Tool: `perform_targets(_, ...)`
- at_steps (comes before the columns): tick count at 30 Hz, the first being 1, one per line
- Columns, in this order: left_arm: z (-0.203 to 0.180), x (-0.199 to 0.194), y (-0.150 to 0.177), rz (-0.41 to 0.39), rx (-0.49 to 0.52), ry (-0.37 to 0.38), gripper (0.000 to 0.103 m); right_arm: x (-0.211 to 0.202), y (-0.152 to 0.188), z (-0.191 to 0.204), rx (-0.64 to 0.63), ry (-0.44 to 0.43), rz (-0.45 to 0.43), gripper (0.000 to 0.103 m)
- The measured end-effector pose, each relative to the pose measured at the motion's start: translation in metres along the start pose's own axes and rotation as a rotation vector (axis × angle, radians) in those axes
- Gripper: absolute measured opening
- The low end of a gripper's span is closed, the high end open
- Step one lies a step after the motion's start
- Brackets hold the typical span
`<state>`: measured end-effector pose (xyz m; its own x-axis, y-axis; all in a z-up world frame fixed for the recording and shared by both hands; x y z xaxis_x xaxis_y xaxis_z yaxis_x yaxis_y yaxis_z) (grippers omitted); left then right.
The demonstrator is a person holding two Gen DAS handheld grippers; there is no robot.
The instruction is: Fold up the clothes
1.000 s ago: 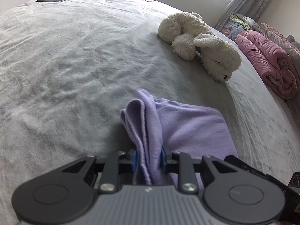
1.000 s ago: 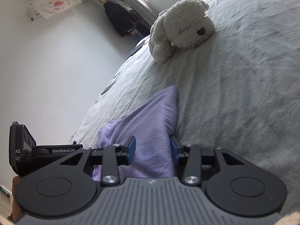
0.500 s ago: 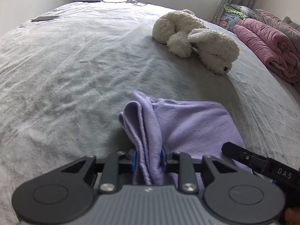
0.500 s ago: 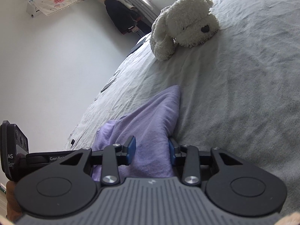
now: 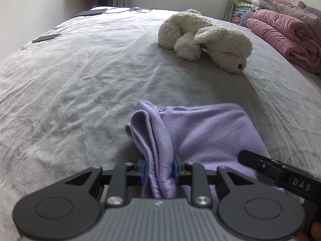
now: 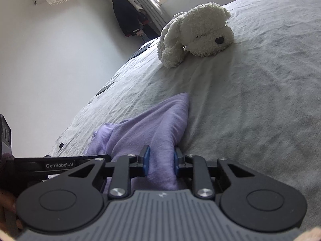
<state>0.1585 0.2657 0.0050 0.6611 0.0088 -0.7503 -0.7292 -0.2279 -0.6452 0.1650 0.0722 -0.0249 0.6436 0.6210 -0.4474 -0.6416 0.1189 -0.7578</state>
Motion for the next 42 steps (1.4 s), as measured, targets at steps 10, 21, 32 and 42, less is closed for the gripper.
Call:
perform_targets(10,-0.001,0.000,0.000,-0.003,-0.006,-0.003,0.026,0.001,0.001,0.006,-0.058,0.058,-0.006,0.019)
perform_targets(21,0.002,-0.002,-0.001,-0.004,-0.039,0.012,0.022,0.003,0.003,0.017,-0.140,0.135,0.009,0.017)
perform_targets(32,-0.013,-0.020,0.009,-0.061,0.039,-0.030,0.021,-0.015,0.003,0.029,-0.235,0.211,0.019,0.014)
perform_targets(42,-0.030,-0.033,0.023,-0.044,0.053,0.027,0.021,-0.039,0.001,0.030,-0.292,0.272,0.031,0.014)
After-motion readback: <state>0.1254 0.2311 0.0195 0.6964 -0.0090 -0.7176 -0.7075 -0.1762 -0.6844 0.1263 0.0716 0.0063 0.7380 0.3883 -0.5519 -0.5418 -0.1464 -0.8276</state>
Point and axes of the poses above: each gripper's, at about its wrist camera, not at the fingertips, and x roughly the way its jaws point, z to its left, y to its underside, the point moved 5 cm from there along x, roughly the way its jaws point, and after that the axes turned 8 degrees about -x, right-handed, at the moved point
